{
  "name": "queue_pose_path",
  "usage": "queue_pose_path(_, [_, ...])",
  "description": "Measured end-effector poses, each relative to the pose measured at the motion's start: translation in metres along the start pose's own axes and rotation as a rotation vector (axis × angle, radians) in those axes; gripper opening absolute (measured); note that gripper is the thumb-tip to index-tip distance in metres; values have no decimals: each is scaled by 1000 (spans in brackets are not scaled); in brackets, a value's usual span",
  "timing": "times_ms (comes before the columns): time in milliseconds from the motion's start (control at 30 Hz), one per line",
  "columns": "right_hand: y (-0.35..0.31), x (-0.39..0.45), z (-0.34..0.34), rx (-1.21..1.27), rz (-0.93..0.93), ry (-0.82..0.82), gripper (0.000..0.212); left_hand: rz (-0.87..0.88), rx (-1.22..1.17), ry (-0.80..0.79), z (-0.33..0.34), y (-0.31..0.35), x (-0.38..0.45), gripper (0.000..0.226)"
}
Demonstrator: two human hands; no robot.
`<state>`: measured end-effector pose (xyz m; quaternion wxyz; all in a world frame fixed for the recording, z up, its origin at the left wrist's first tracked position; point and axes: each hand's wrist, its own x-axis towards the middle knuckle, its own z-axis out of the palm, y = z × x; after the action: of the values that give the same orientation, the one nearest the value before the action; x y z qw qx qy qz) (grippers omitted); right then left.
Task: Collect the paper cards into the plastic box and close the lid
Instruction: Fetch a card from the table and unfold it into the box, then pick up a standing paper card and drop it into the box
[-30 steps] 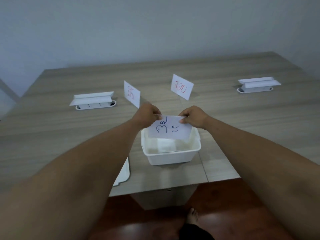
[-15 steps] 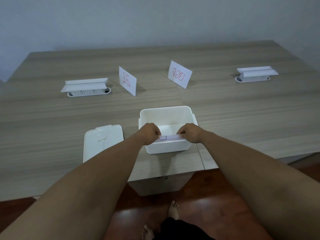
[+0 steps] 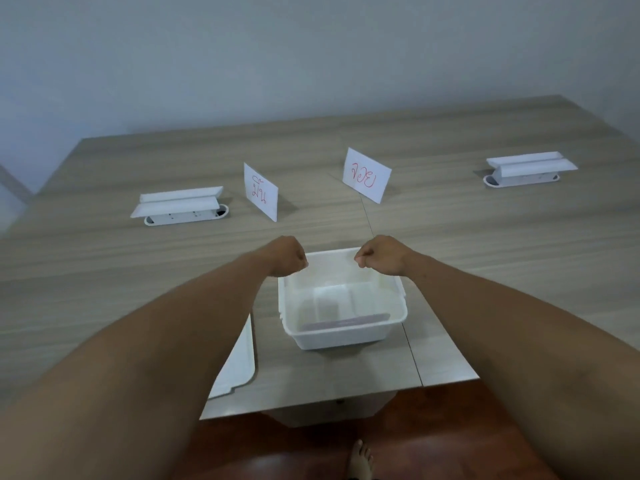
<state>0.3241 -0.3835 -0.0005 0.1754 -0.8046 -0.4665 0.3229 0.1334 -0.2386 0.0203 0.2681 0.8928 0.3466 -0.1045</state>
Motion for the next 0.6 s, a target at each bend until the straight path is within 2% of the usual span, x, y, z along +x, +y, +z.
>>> queue_pose_path(200, [-34, 38, -30, -62, -82, 68, 25, -51, 52, 111, -58, -19, 17, 29])
queue_pose_path(600, [-113, 137, -48, -85, -106, 74, 27, -84, 107, 130, -141, -86, 73, 28])
